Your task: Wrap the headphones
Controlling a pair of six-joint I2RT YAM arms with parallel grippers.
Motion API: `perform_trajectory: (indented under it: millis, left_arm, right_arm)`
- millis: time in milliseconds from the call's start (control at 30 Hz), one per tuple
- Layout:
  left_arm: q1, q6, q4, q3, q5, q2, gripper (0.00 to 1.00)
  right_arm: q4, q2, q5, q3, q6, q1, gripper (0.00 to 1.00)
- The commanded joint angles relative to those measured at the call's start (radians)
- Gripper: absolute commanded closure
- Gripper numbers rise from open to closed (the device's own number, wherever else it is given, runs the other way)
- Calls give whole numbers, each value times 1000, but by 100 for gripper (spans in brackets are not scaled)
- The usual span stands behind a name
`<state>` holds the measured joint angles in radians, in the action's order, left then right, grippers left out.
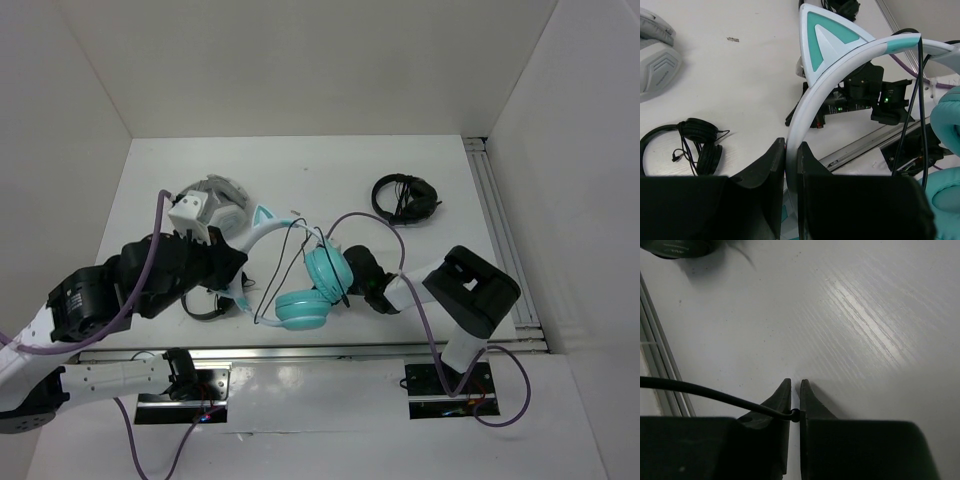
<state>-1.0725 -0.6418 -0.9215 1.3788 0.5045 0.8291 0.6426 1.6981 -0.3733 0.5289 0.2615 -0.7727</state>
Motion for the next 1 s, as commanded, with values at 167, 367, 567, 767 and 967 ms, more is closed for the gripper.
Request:
perform_trajectory:
  millis: [167,367,567,767,967]
  left_arm:
    - [-4,-119,59,55,132,-31,100]
    - [-4,-352,-101,65,334,2,100]
    - [15,-665,-281,97,500,53,100]
    - [144,-728,-359,86,569,143,100]
    - [288,-566,-217,-6,537,220,100]
  right_arm:
    - [8,-20,49,-24,15,-23,100]
    - [-179,-184,353,-24,80,-169,100]
    - [-325,-351,638,-24,160,-411,100]
    - [-500,-486,937,6,240,-712,100]
    - [-762,-453,1147,212,271,-933,100]
